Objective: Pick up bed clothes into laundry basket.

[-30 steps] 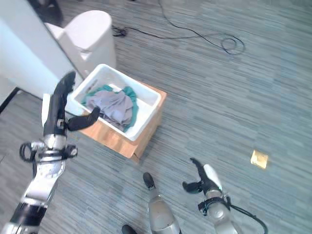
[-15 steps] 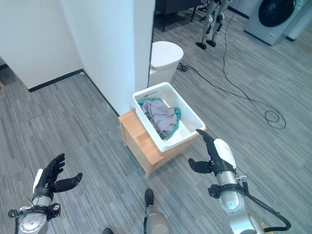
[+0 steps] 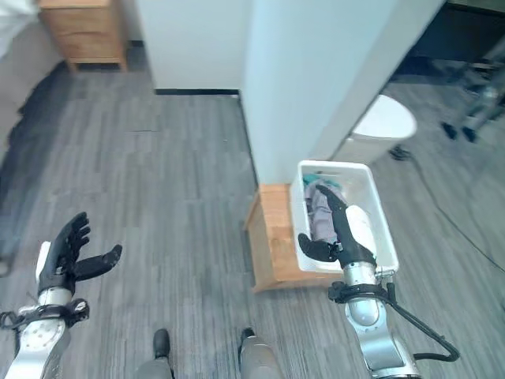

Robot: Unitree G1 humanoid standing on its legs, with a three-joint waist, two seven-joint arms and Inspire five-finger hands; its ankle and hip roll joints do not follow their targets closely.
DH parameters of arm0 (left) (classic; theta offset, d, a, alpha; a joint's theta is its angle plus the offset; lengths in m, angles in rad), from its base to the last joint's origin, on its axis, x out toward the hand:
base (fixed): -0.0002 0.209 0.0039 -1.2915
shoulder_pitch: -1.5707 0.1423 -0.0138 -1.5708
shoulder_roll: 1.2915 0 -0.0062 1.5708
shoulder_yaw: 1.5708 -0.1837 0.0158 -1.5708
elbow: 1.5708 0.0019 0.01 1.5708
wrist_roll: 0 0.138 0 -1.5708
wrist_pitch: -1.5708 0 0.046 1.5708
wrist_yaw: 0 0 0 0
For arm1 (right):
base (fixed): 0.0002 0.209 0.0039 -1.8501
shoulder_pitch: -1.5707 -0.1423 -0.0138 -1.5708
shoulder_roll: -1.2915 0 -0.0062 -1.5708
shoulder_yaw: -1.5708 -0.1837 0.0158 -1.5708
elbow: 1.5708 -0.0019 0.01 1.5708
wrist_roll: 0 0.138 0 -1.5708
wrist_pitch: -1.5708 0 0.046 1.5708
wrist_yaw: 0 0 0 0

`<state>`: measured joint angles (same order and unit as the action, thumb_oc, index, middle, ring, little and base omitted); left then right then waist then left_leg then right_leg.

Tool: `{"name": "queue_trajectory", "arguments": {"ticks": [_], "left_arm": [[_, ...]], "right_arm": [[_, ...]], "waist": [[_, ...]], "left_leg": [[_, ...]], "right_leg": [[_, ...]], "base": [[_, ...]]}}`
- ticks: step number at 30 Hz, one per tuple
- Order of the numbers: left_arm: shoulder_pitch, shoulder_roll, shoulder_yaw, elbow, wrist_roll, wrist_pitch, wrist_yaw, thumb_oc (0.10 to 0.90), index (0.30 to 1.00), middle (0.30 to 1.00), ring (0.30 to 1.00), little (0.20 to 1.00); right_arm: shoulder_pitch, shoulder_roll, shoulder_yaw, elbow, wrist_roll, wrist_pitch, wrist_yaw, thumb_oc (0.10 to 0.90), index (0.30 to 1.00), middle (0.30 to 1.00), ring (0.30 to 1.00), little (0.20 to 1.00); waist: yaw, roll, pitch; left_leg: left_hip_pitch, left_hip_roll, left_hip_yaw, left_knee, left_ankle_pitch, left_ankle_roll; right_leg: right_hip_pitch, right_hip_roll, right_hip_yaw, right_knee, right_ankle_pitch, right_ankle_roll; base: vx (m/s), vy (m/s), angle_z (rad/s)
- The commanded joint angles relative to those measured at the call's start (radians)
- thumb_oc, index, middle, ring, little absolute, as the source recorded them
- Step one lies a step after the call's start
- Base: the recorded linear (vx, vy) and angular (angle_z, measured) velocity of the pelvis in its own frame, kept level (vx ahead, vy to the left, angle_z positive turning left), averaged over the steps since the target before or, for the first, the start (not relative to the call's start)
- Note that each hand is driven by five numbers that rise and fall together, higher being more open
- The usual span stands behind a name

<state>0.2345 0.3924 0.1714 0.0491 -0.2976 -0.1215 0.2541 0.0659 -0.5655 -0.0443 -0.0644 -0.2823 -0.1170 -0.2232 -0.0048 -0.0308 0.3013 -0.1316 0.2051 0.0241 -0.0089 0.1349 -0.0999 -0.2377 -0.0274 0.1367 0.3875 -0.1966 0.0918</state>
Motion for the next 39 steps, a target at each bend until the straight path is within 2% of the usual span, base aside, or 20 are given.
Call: {"name": "queue_trajectory", "arguments": {"ticks": [1, 5, 6, 7, 9, 11, 12, 15, 19, 20, 22, 24, 26, 30, 31, 32, 34, 35, 37, 39], "left_arm": [[-0.030, 0.083, 0.043, -0.080, -0.027, -0.091, -0.003, 0.800, 0.900, 0.900, 0.900, 0.900], [-0.009, 0.027, 0.027, -0.081, -0.039, -0.101, -0.024, 0.800, 0.900, 0.900, 0.900, 0.900], [-0.009, 0.014, 0.018, -0.084, -0.058, -0.105, -0.035, 0.800, 0.900, 0.900, 0.900, 0.900], [-0.009, 0.013, 0.019, -0.085, -0.058, -0.105, -0.035, 0.800, 0.900, 0.900, 0.900, 0.900], [-0.001, 0.012, 0.008, -0.107, -0.065, -0.109, -0.056, 0.800, 0.900, 0.900, 0.900, 0.900], [-0.002, 0.011, 0.000, -0.110, -0.070, -0.108, -0.063, 0.800, 0.900, 0.900, 0.900, 0.900], [-0.009, 0.010, -0.008, -0.111, -0.067, -0.109, -0.064, 0.800, 0.900, 0.900, 0.900, 0.900], [-0.043, 0.016, -0.030, -0.101, -0.080, -0.108, -0.066, 0.800, 0.900, 0.900, 0.900, 0.900], [-0.069, 0.027, -0.057, -0.100, -0.081, -0.107, -0.074, 0.800, 0.900, 0.900, 0.900, 0.900], [-0.076, 0.051, -0.082, -0.124, -0.072, -0.111, -0.095, 0.800, 0.900, 0.900, 0.900, 0.900], [-0.073, 0.061, -0.083, -0.138, -0.078, -0.114, -0.106, 0.800, 0.900, 0.900, 0.900, 0.900], [-0.095, 0.099, -0.083, -0.181, -0.083, -0.127, -0.134, 0.800, 0.900, 0.900, 0.900, 0.900], [-0.108, 0.115, -0.083, -0.190, -0.071, -0.130, -0.136, 0.800, 0.900, 0.900, 0.900, 0.900], [-0.124, 0.161, -0.012, -0.195, -0.028, -0.131, -0.102, 0.800, 0.900, 0.900, 0.900, 0.900], [-0.124, 0.161, -0.012, -0.195, -0.028, -0.131, -0.102, 0.800, 0.900, 0.900, 0.900, 0.900], [-0.132, 0.171, -0.007, -0.164, -0.003, -0.124, -0.085, 0.800, 0.900, 0.900, 0.900, 0.900], [-0.135, 0.174, -0.005, -0.127, 0.001, -0.116, -0.076, 0.800, 0.900, 0.900, 0.900, 0.900], [-0.135, 0.174, -0.005, -0.127, 0.001, -0.116, -0.076, 0.800, 0.900, 0.900, 0.900, 0.900], [-0.117, 0.178, 0.000, -0.113, 0.009, -0.107, -0.087, 0.800, 0.900, 0.900, 0.900, 0.900], [-0.113, 0.182, 0.003, -0.103, 0.021, -0.101, -0.087, 0.800, 0.900, 0.900, 0.900, 0.900]], "right_arm": [[-0.078, 0.008, -0.036, -0.093, 0.004, -0.055, -0.076, 0.800, 0.900, 0.900, 0.900, 0.900], [-0.090, -0.043, -0.010, -0.089, 0.003, -0.067, -0.073, 0.800, 0.900, 0.900, 0.900, 0.900], [-0.086, -0.055, 0.000, -0.079, 0.009, -0.056, -0.069, 0.800, 0.900, 0.900, 0.900, 0.900], [-0.086, -0.055, 0.000, -0.079, 0.009, -0.056, -0.069, 0.800, 0.900, 0.900, 0.900, 0.900], [-0.074, -0.057, 0.000, -0.088, 0.018, -0.055, -0.062, 0.800, 0.900, 0.900, 0.900, 0.900], [-0.075, -0.059, 0.001, -0.083, 0.017, -0.053, -0.063, 0.800, 0.900, 0.900, 0.900, 0.900], [-0.079, -0.061, 0.001, -0.075, 0.019, -0.053, -0.063, 0.800, 0.900, 0.900, 0.900, 0.900], [-0.071, -0.064, -0.009, -0.050, 0.022, -0.048, -0.063, 0.800, 0.900, 0.900, 0.900, 0.900], [-0.066, -0.078, -0.022, -0.030, 0.023, -0.042, -0.061, 0.800, 0.900, 0.900, 0.900, 0.900], [-0.070, -0.096, -0.035, -0.005, 0.023, -0.039, -0.064, 0.800, 0.900, 0.900, 0.900, 0.900], [-0.077, -0.108, -0.043, 0.007, 0.027, -0.038, -0.066, 0.800, 0.900, 0.900, 0.900, 0.900], [-0.105, -0.144, -0.066, 0.034, 0.039, -0.033, -0.065, 0.800, 0.900, 0.900, 0.900, 0.900], [-0.111, -0.146, -0.066, 0.040, 0.047, -0.037, -0.059, 0.800, 0.900, 0.900, 0.900, 0.900], [-0.126, -0.155, -0.089, 0.037, 0.024, -0.013, -0.045, 0.800, 0.900, 0.900, 0.900, 0.900], [-0.125, -0.154, -0.089, 0.037, 0.024, -0.013, -0.045, 0.800, 0.900, 0.900, 0.900, 0.900], [-0.105, -0.135, -0.103, 0.027, 0.026, -0.011, -0.042, 0.800, 0.900, 0.900, 0.900, 0.900], [-0.094, -0.120, -0.102, 0.031, 0.007, 0.004, -0.036, 0.800, 0.900, 0.900, 0.900, 0.900], [-0.094, -0.120, -0.102, 0.032, 0.007, 0.004, -0.036, 0.800, 0.900, 0.900, 0.900, 0.900], [-0.091, -0.105, -0.085, 0.037, 0.009, 0.006, -0.028, 0.800, 0.900, 0.900, 0.900, 0.900], [-0.086, -0.098, -0.081, 0.044, 0.013, 0.006, -0.028, 0.800, 0.900, 0.900, 0.900, 0.900]], "waist": [[-0.012, -0.064, -0.062], [-0.011, -0.029, -0.012], [-0.020, -0.033, 0.000], [-0.020, -0.033, 0.001], [-0.045, -0.054, 0.003], [-0.055, -0.053, 0.000], [-0.068, -0.048, -0.008], [-0.117, -0.024, -0.040], [-0.160, 0.000, -0.069], [-0.179, 0.019, -0.088], [-0.186, 0.028, -0.096], [-0.183, 0.032, -0.100], [-0.181, 0.021, -0.093], [-0.144, -0.047, -0.057], [-0.144, -0.049, -0.057], [-0.164, -0.054, -0.037], [-0.174, -0.055, -0.017], [-0.174, -0.056, -0.017], [-0.155, -0.034, -0.020], [-0.149, -0.032, -0.026]], "left_leg": [[-0.132, -0.011, 0.064, -0.078, 0.063, -0.043], [-0.176, 0.014, 0.149, -0.078, 0.044, -0.057], [-0.119, 0.015, 0.237, -0.053, 0.037, -0.027], [-0.120, 0.016, 0.238, -0.052, 0.038, -0.026], [-0.068, 0.001, 0.256, 0.205, -0.103, -0.012], [-0.057, 0.008, 0.261, 0.268, -0.150, -0.006], [-0.017, 0.031, 0.275, 0.361, -0.205, -0.019], [0.177, 0.132, 0.350, 0.475, -0.218, -0.033], [0.299, 0.174, 0.390, 0.402, -0.186, -0.068], [0.374, 0.189, 0.441, 0.290, -0.175, -0.095], [0.400, 0.186, 0.463, 0.217, -0.170, -0.109], [0.410, 0.126, 0.497, 0.029, -0.228, -0.107], [0.401, 0.104, 0.486, -0.005, -0.248, -0.096], [0.364, -0.009, 0.429, -0.078, -0.282, -0.054], [0.363, -0.010, 0.428, -0.078, -0.282, -0.053], [0.323, -0.023, 0.373, -0.078, -0.280, -0.033], [0.285, -0.066, 0.329, -0.078, -0.258, 0.007], [0.285, -0.066, 0.330, -0.078, -0.258, 0.007], [0.255, -0.104, 0.284, -0.078, -0.235, 0.050], [0.245, -0.112, 0.276, -0.078, -0.223, 0.061]], "right_leg": [[0.300, 0.011, -0.041, -0.336, 0.027, -0.025], [0.337, 0.019, -0.133, -0.455, 0.080, -0.038], [0.311, -0.002, -0.182, -0.443, 0.099, -0.042], [0.311, -0.001, -0.181, -0.444, 0.101, -0.042], [0.276, -0.045, -0.244, -0.460, 0.157, -0.051], [0.271, -0.050, -0.267, -0.468, 0.163, -0.054], [0.269, -0.050, -0.282, -0.475, 0.156, -0.055], [0.218, -0.062, -0.392, -0.475, 0.184, -0.057], [0.182, -0.088, -0.481, -0.475, 0.204, -0.037], [0.141, -0.122, -0.543, -0.472, 0.238, -0.009], [0.122, -0.138, -0.563, -0.471, 0.254, 0.004], [0.069, -0.201, -0.608, -0.467, 0.329, 0.053], [0.046, -0.226, -0.615, -0.466, 0.362, 0.076], [0.023, -0.326, -0.612, -0.472, 0.477, 0.161], [0.023, -0.328, -0.612, -0.472, 0.478, 0.161], [0.014, -0.303, -0.497, -0.467, 0.482, 0.169], [0.023, -0.263, -0.347, -0.401, 0.426, 0.147], [0.022, -0.264, -0.346, -0.400, 0.425, 0.147], [0.081, -0.195, -0.285, -0.247, 0.303, 0.099], [0.102, -0.171, -0.280, -0.175, 0.250, 0.090]], "base": [[-0.22, -0.234, 0.02], [-0.40, -0.228, 0.65], [-0.29, -0.091, 0.94], [-0.53, -0.217, 1.27], [-0.41, -0.195, 0.77], [-0.14, -0.064, 0.59], [-0.10, -0.053, 1.05], [-0.23, 0.002, 0.84], [-0.22, 0.139, 1.31], [-0.32, 0.275, 1.32], [-0.27, 0.236, 1.06], [-0.38, 0.346, 1.22], [-0.32, 0.304, 1.20], [-0.35, 0.330, 0.74], [-0.40, 0.231, 0.78], [-0.27, 0.198, 0.35], [-0.34, 0.241, 0.93], [-0.25, 0.193, 0.99], [-0.20, 0.221, 0.41], [-0.19, 0.149, 0.47]]}}
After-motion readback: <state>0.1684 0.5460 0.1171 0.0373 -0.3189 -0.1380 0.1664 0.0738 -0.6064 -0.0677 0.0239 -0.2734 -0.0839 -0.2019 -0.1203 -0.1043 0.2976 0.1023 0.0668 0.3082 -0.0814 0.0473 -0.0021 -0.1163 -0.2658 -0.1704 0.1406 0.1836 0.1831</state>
